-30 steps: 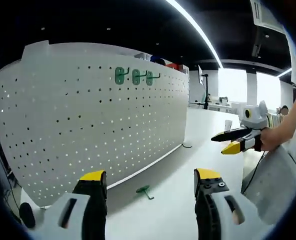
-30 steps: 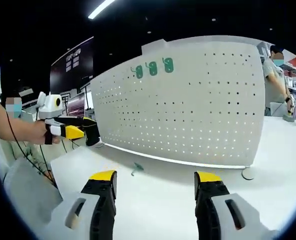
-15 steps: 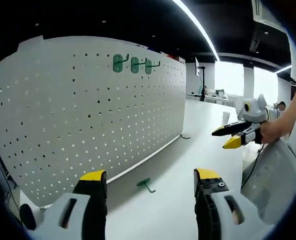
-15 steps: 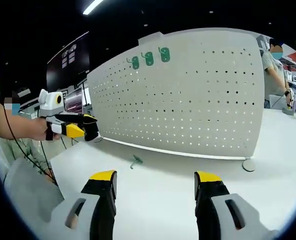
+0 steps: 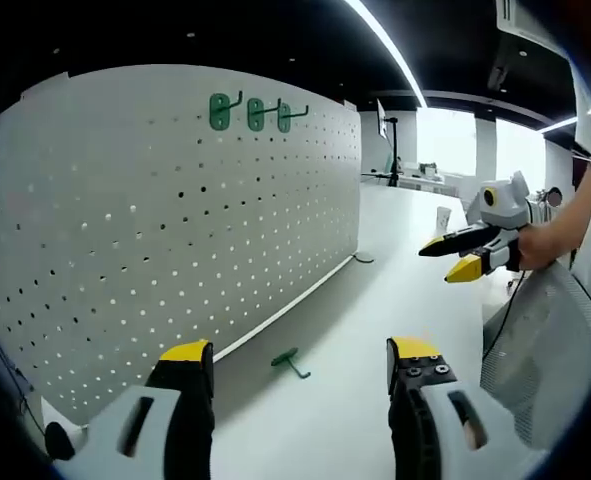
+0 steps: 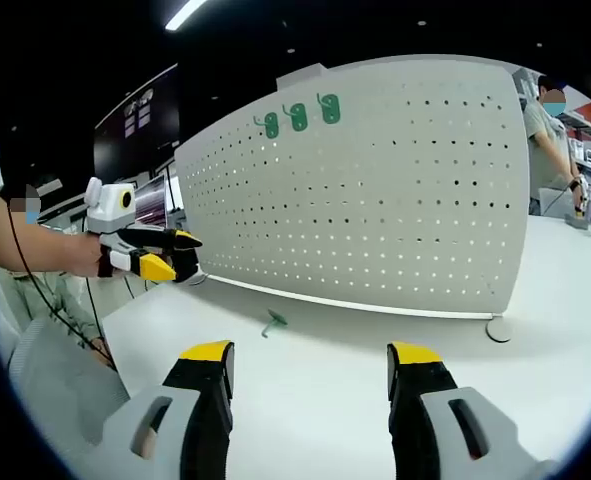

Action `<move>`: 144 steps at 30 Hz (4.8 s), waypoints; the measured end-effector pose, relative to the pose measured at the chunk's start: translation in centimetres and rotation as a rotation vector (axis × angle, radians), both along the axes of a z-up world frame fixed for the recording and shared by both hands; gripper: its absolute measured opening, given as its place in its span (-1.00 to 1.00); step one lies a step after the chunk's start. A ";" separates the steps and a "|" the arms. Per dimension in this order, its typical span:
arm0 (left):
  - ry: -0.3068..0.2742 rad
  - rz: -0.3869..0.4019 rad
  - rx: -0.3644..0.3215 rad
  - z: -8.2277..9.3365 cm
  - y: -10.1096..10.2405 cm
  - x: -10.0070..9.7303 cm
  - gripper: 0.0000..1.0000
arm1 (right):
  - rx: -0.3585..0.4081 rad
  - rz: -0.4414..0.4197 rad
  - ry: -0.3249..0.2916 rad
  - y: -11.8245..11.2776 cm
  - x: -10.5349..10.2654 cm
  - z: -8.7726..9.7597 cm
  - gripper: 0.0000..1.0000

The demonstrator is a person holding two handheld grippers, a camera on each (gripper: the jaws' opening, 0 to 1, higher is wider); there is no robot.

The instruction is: Insert the hook assembly into the mounting plate slot until the hook locks in place.

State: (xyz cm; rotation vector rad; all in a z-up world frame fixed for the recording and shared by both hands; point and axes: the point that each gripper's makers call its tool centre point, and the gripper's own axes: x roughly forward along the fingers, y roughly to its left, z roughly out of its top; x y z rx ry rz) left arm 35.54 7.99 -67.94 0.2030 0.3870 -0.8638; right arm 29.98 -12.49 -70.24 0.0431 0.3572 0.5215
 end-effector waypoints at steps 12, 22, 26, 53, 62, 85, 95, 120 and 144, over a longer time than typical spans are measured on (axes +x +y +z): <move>0.039 -0.092 0.119 -1.8 -0.3 1.2 0.42 | 0.004 -0.005 0.004 -0.1 0.0 -0.1 0.20; 0.048 -0.203 0.257 -3.1 -0.2 1.7 0.40 | 0.005 0.001 0.013 0.0 0.0 -0.3 0.19; 0.048 -0.257 0.318 -3.8 -0.2 1.9 0.40 | 0.009 0.000 0.013 0.1 0.0 -0.3 0.19; 0.078 -0.408 0.443 -6.4 -1.8 3.6 0.35 | 0.020 -0.012 0.011 -0.2 0.0 -0.1 0.18; 0.087 -0.482 0.508 -7.9 -2.5 3.6 0.32 | 0.023 -0.010 0.005 -0.2 0.1 0.1 0.18; 0.116 -0.649 0.664 -11.2 -3.1 4.6 0.30 | 0.026 -0.003 0.007 0.0 0.1 0.0 0.17; 0.138 -0.708 0.719 -13.0 -3.3 4.8 0.28 | 0.033 -0.001 0.012 0.0 0.0 -0.1 0.15; 0.203 -0.807 0.787 -15.2 -4.5 4.9 0.24 | 0.053 -0.001 0.030 0.0 -0.1 -0.2 0.09; 0.236 -0.697 0.720 -15.1 -4.8 6.1 -0.55 | 0.078 -0.010 0.038 0.0 -0.1 0.0 0.01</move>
